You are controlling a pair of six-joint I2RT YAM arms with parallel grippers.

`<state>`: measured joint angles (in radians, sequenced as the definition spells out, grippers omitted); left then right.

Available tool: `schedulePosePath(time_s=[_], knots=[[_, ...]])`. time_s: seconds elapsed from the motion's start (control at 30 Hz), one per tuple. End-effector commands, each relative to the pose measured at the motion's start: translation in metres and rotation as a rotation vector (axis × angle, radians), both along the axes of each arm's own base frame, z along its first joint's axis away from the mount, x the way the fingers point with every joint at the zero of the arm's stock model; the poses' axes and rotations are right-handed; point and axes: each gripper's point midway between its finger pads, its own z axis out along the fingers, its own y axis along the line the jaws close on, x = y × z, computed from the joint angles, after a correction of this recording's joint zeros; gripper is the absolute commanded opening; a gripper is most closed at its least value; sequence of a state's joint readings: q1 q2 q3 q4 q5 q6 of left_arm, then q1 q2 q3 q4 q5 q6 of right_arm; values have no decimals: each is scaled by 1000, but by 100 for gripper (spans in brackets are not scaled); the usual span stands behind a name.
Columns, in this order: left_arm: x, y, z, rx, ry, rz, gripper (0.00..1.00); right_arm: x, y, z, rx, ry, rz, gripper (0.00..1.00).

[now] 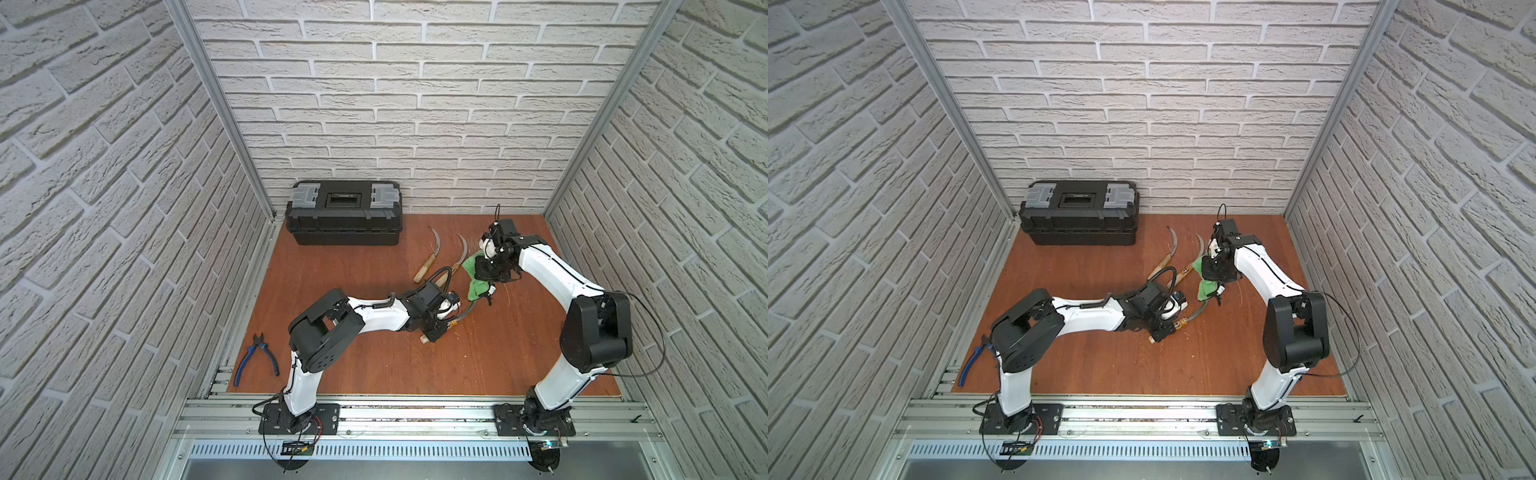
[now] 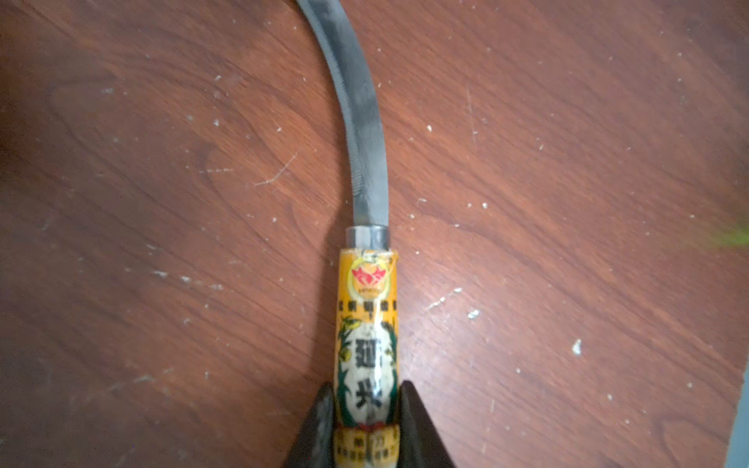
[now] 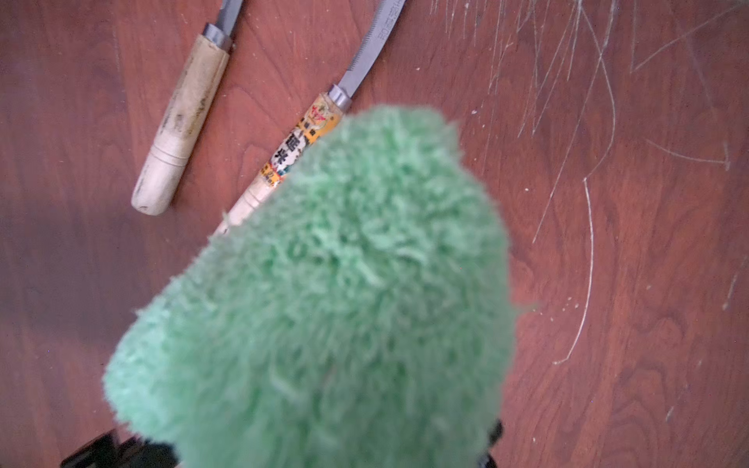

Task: Wipe small sickles with rags
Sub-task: Wipe the small sickle at the center of the board.

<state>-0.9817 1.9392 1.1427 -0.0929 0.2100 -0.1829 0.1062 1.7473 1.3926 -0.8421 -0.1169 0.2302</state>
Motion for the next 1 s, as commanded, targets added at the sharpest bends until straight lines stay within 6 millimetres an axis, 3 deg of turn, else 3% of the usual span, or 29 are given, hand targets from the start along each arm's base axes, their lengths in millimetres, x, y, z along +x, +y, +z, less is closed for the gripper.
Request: schedulePosePath(time_s=[0.0, 0.17, 0.3, 0.5, 0.77, 0.97], knots=[[-18, 13, -13, 49, 36, -1, 0, 8, -12, -12, -72, 27, -1, 3], [-19, 17, -17, 44, 39, 23, 0, 18, -14, -44, -107, 136, 4, 3], [-20, 18, -19, 34, 42, 36, 0, 12, -15, -76, -142, 241, 16, 3], [-18, 18, -21, 30, 39, 49, 0, -27, -13, -105, -183, 398, 66, 3], [-6, 19, -22, 29, 35, 96, 0, -85, -6, -115, -176, 457, 78, 3], [0, 19, -25, 33, 24, 115, 0, -122, 10, -116, -86, 481, 85, 3]])
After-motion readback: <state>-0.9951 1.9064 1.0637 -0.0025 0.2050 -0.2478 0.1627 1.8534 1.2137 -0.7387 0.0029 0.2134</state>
